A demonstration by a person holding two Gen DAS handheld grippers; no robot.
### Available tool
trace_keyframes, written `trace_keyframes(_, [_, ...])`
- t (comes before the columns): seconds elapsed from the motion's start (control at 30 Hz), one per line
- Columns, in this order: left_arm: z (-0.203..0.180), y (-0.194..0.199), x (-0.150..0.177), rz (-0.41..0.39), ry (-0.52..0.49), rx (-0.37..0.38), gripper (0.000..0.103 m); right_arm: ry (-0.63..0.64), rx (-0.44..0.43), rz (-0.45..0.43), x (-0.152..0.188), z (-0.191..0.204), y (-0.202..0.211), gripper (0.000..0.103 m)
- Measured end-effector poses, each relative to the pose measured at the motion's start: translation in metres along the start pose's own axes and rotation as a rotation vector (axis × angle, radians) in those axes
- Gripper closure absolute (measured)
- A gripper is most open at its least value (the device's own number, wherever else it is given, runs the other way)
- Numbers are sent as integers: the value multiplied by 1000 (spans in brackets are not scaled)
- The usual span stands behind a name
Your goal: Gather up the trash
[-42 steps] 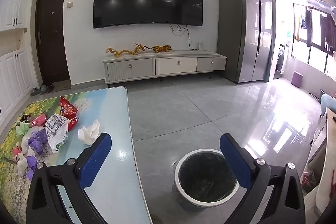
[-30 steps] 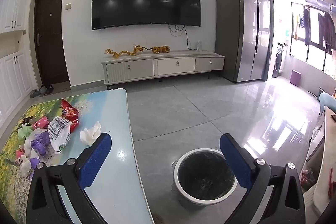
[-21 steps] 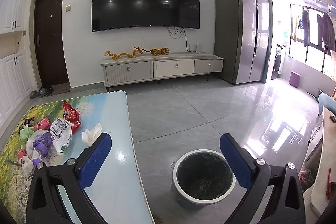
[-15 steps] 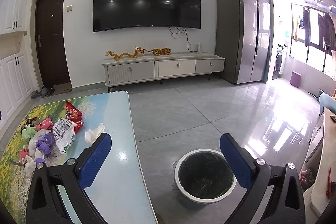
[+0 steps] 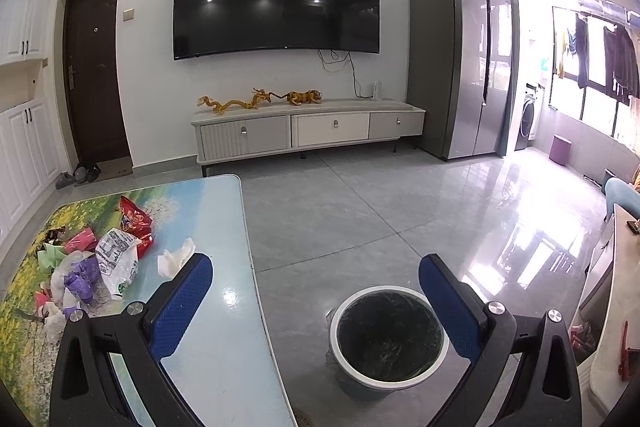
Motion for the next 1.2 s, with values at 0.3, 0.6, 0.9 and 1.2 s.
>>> trace_keyframes(0.3, [-2,-24,8,61,-6,9,0,9,2,9,-3,-5,-11,0])
trace_keyframes(0.6, [14,-47,10,104,12,-16,0,-7,-12,41,-5,-9,-28,0])
trace_keyframes(0.9, [78,-65,4,124,87,-96,0,3,-81,92,-1,9,-52,0])
trace_keyframes(1.2, [89,-87,53,254,86,2,11,74,-229,186,8,66,-93,10])
Point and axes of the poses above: each gripper's, at about its wrist camera, not at the fingertips, and y roughly against the way its jaws point, z to its left, x to its underside, the point moved 8 cm from there along -y, roughly the way its jaws point, and after that the axes turned 3 degrees about z, right-handed, at the moved point
